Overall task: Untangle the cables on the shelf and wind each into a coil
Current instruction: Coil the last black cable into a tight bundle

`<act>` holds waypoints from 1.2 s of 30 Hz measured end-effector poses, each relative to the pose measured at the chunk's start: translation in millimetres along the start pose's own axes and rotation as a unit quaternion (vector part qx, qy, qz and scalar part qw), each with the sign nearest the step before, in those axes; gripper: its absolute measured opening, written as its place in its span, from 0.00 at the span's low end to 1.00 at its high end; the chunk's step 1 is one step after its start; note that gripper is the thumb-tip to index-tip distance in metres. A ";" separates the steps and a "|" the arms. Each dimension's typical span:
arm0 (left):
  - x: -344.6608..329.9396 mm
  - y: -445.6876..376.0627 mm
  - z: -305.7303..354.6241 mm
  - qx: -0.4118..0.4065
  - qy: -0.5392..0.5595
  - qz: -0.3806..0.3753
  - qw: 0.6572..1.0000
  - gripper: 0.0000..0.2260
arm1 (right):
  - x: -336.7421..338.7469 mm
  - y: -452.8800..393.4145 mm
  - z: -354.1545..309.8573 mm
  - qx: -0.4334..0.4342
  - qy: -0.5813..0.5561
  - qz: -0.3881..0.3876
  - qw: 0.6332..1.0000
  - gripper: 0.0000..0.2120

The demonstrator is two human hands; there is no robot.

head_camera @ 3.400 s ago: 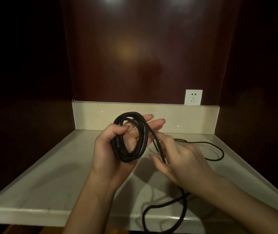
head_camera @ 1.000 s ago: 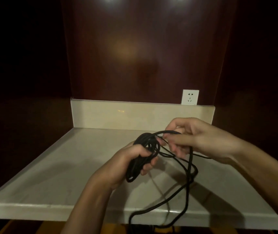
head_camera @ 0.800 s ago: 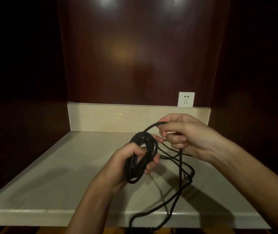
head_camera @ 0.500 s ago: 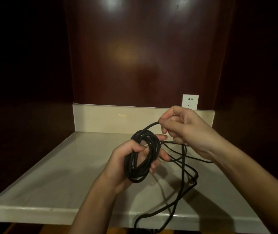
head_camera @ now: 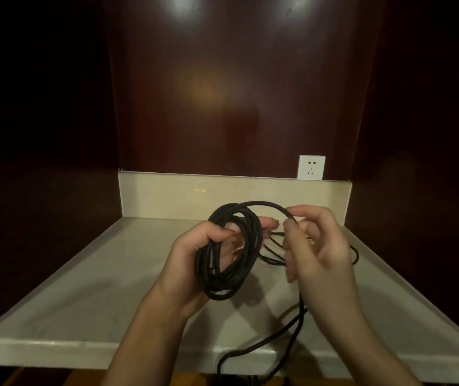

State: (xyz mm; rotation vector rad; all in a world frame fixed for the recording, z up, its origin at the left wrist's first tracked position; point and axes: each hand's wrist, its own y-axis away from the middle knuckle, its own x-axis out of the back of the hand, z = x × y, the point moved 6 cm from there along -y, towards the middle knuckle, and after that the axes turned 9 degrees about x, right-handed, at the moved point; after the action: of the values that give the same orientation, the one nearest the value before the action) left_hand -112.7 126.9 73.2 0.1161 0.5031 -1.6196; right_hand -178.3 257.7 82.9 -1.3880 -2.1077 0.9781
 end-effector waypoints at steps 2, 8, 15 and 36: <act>2.6 0.0 1.8 -0.016 0.032 0.014 0.999 0.26 | -5.7 18.5 5.0 -0.029 -0.016 0.004 0.999 0.04; -19.5 -3.2 -1.2 -0.022 0.165 -0.059 0.984 0.29 | -24.1 49.1 6.7 -0.074 0.002 -0.040 0.996 0.12; -18.7 1.3 4.0 -0.106 0.205 0.092 0.969 0.25 | -35.2 51.5 3.0 -0.008 0.258 -0.149 0.955 0.10; 4.1 15.3 56.2 -0.304 -0.450 0.411 0.732 0.24 | -38.3 52.0 -41.5 0.265 0.441 -0.284 0.809 0.17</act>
State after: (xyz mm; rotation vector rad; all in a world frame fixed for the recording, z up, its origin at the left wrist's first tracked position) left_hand -86.0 100.9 118.2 -0.8180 0.1294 -0.4321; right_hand -102.8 248.9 72.1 -0.6300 -1.2456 0.4480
